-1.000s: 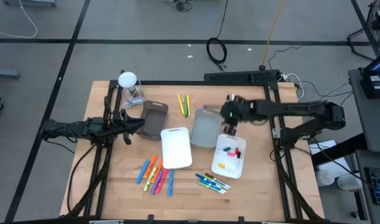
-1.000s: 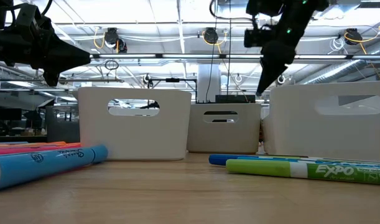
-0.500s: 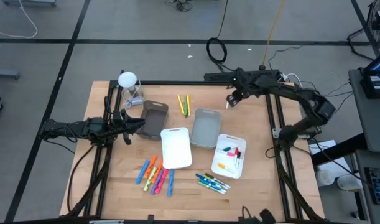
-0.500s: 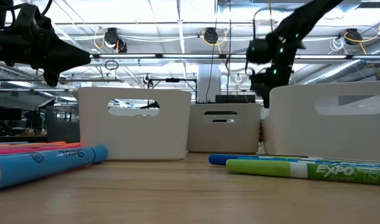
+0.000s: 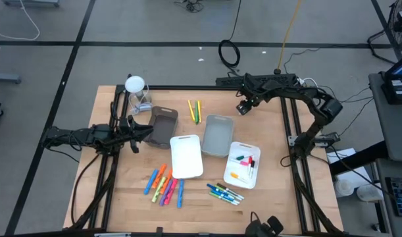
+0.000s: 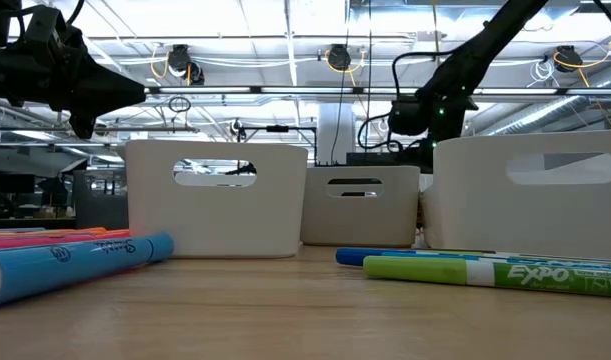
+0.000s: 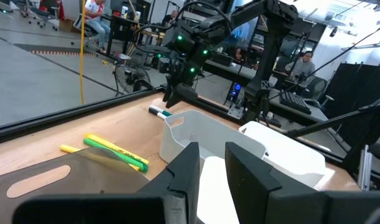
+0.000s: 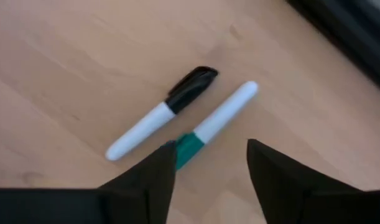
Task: Pick & Place Markers
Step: Put the green mini marker into the right white bin
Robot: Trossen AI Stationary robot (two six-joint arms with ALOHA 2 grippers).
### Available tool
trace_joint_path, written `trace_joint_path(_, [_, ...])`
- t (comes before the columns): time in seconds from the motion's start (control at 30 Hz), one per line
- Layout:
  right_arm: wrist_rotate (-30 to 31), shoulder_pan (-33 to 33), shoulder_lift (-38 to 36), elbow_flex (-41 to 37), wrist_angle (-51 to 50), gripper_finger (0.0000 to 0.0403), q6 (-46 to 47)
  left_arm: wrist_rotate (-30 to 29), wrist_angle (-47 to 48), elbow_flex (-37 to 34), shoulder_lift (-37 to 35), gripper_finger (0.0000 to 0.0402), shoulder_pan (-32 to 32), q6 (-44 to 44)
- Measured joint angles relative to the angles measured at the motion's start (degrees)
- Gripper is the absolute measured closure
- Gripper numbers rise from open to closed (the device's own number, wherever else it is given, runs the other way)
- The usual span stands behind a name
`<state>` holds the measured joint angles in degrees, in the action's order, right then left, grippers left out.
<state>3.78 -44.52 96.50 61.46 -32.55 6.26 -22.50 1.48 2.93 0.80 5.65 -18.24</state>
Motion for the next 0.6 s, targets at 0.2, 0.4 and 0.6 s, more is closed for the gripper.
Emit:
trace_joint_path(0.2, [-1.1, -0.2, 0.0, -2.1, 4.3, 0.0184, 0.8, 0.0, 0.0, 0.0, 0.0, 0.0323, 0.0, 0.0])
trace_joint_path(0.4, [-1.0, -0.3, 0.0, -4.9, 5.7, 0.0192, 1.0, 0.0, 0.0, 0.0, 0.0, 0.0323, 0.0, 0.0])
trace_joint_path(0.6, [-1.0, -1.3, -0.1, -8.1, 7.8, 0.0203, 0.9, 0.0, 0.0, 0.0, 0.0, 0.0323, 0.0, 0.0])
